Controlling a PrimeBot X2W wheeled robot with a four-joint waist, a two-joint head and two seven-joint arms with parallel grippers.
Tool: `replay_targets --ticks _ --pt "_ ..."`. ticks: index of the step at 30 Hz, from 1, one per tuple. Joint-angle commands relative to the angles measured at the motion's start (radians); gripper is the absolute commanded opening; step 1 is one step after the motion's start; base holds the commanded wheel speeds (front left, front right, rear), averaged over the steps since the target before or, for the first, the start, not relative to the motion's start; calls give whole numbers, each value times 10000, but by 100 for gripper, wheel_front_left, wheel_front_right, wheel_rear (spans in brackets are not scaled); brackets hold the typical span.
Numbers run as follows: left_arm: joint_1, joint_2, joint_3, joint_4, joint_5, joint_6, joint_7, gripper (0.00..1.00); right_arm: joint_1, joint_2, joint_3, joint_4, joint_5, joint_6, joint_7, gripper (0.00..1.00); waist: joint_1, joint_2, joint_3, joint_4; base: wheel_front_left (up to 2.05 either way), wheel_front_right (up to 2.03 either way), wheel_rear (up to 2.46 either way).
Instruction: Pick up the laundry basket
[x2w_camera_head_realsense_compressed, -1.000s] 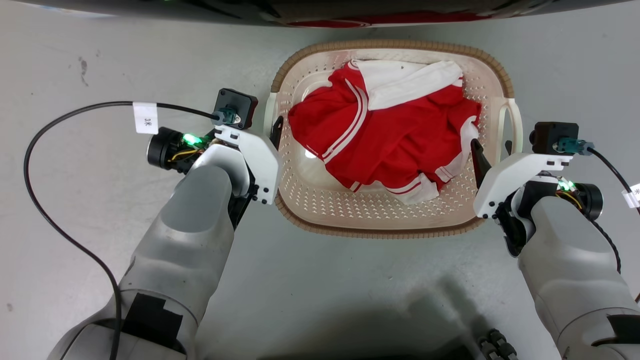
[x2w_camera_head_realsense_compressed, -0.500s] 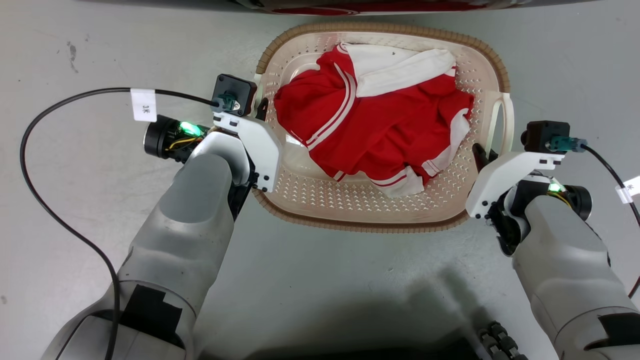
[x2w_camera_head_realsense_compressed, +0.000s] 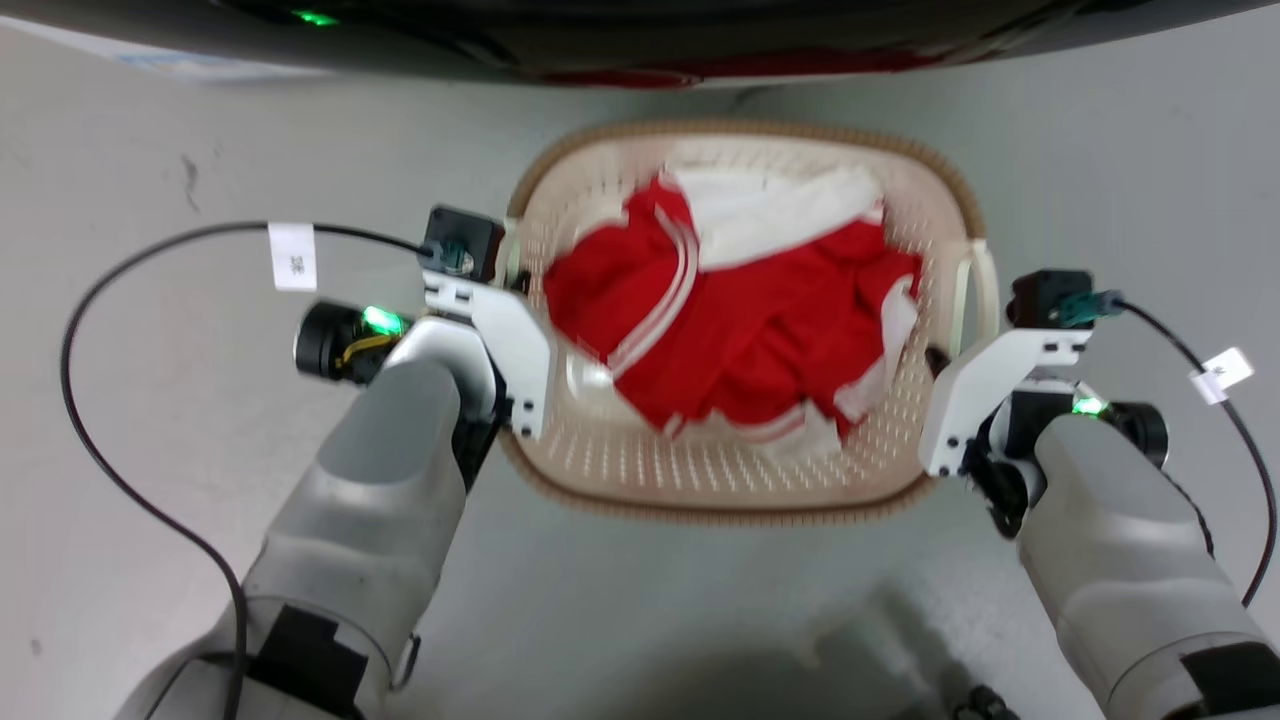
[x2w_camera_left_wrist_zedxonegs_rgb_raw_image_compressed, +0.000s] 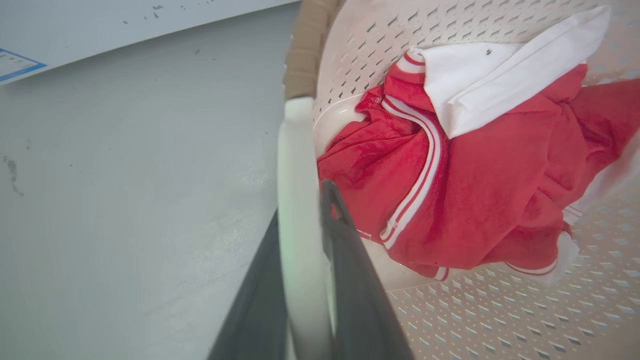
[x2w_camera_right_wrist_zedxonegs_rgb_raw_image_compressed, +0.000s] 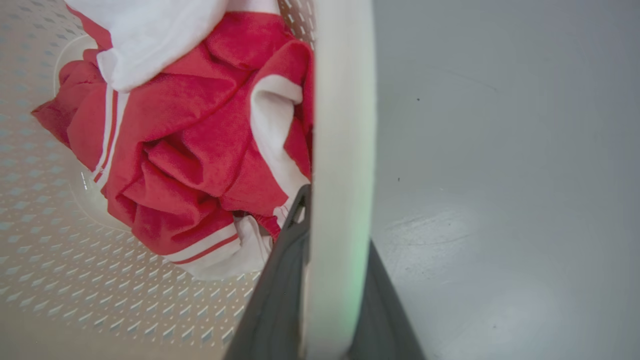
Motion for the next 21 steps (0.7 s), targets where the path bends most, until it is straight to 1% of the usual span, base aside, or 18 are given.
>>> replay_targets --ticks 1,5,11,21 --pt "224 -125 -133 6 -112 -141 96 0 118 46 193 -32 28 0 198 0 0 0 -614 23 0 0 0" --pt "761 -146 -448 -91 -829 -154 650 0 350 63 639 -37 225 13 972 0 0 0 -1452 99 0 0 0" --pt "1337 -186 -927 -128 -1756 -161 1259 0 657 114 1489 -137 934 16 2060 0 0 0 -2518 330 0 0 0" --pt "1788 -227 -1325 264 -2627 -163 1905 0 1124 154 2804 -488 2189 60 3713 0 0 0 -4078 585 0 0 0"
